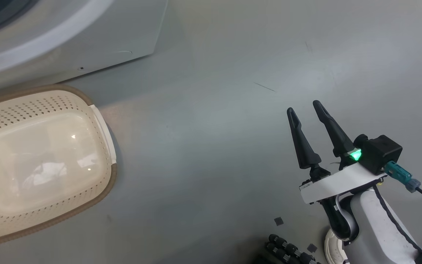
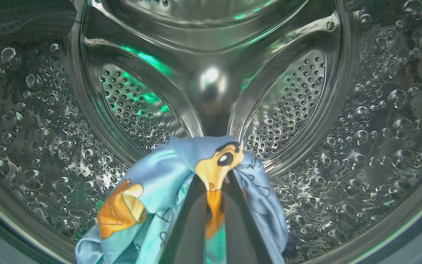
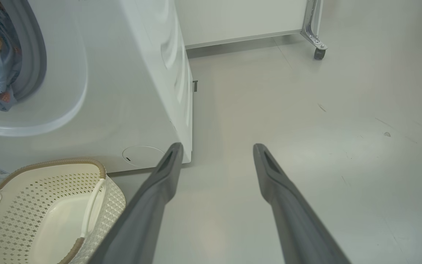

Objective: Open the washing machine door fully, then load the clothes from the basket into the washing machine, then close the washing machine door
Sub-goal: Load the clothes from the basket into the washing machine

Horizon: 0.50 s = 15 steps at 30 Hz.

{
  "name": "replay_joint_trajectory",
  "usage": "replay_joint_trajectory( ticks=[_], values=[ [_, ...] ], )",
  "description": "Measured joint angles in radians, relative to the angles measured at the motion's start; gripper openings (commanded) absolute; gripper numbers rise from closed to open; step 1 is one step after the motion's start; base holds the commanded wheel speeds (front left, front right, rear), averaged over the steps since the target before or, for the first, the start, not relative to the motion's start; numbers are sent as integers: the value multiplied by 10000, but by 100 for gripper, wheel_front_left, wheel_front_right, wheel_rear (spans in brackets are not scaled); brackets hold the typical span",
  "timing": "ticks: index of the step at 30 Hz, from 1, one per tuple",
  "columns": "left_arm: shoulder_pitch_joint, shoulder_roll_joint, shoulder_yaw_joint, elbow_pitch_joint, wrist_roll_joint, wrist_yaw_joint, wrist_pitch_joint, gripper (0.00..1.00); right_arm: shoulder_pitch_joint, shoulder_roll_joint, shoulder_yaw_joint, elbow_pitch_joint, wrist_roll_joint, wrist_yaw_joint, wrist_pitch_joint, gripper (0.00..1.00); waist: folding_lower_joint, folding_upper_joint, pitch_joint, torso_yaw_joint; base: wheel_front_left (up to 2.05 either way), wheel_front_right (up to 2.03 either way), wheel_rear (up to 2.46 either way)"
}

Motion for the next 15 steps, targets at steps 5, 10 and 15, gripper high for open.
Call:
replay_joint_trajectory(
  ticks=[5,10,15],
  values=[
    [-740,136,-249,263,255,-105,19,0,-34,2,123,13,61,0,0,100,0,0,378,-91,0,0,0],
    [-1535,211,-372,529,376,-263,153,0,-307,21,272,-2,88,0,0,100,0,0,737,-172,0,0,0],
    [-2266,232,-443,867,416,-407,238,0,-433,65,341,-31,165,0,0,100,0,0,1124,-273,0,0,0]
  ],
)
